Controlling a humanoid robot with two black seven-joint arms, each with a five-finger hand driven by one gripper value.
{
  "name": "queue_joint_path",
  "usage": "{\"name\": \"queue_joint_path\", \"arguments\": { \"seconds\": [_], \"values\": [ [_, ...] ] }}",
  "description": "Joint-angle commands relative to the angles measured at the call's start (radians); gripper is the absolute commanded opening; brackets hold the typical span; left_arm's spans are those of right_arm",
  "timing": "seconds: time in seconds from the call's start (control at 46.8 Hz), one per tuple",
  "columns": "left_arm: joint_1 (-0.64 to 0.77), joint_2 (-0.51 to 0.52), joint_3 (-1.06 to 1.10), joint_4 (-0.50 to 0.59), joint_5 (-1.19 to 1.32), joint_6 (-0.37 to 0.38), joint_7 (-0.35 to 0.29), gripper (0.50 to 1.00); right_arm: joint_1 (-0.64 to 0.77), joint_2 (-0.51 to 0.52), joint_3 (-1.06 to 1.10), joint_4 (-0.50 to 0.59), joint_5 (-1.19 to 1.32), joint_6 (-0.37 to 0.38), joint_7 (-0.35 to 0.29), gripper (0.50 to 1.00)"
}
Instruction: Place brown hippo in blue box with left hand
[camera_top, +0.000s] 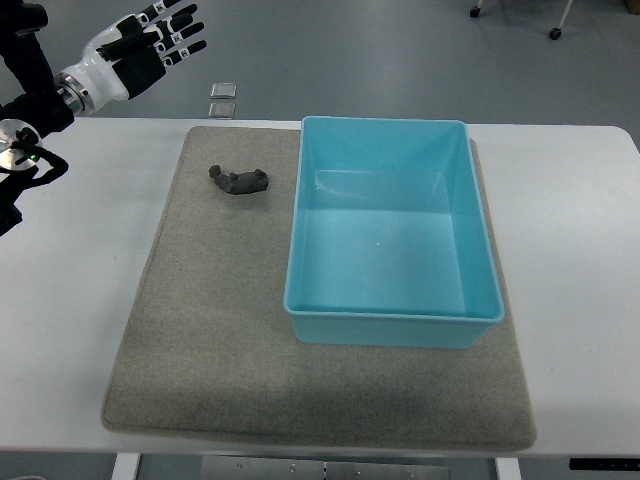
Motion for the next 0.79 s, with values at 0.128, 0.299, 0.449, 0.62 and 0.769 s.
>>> {"name": "queue_joint_path", "arguments": {
  "seconds": [0.128, 0.299, 0.449, 0.62, 0.769],
  "values": [
    [-0.001, 0.011, 0.027, -0.002, 0.000, 0.000, 0.000, 1.000, 0.000, 0.000, 0.000, 0.000, 0.000, 0.000, 0.001, 0.936],
    [-0.004, 0.011, 0.027, -0.003, 0.000, 0.000, 0.000, 1.000, 0.000, 0.000, 0.000, 0.000, 0.000, 0.000, -0.001, 0.936],
    [-0.002, 0.020, 0.050, -0.003, 0.000, 0.000, 0.000, 1.000, 0.000, 0.000, 0.000, 0.000, 0.000, 0.000, 0.001, 0.936],
    [-0.004, 0.022, 0.056, -0.015, 0.000, 0.000, 0.000, 1.000, 0.000, 0.000, 0.000, 0.000, 0.000, 0.000, -0.001, 0.936],
    [-0.004, 0.022, 0.056, -0.017, 0.000, 0.000, -0.002, 1.000, 0.000, 0.000, 0.000, 0.000, 0.000, 0.000, 0.001, 0.936]
  ]
}}
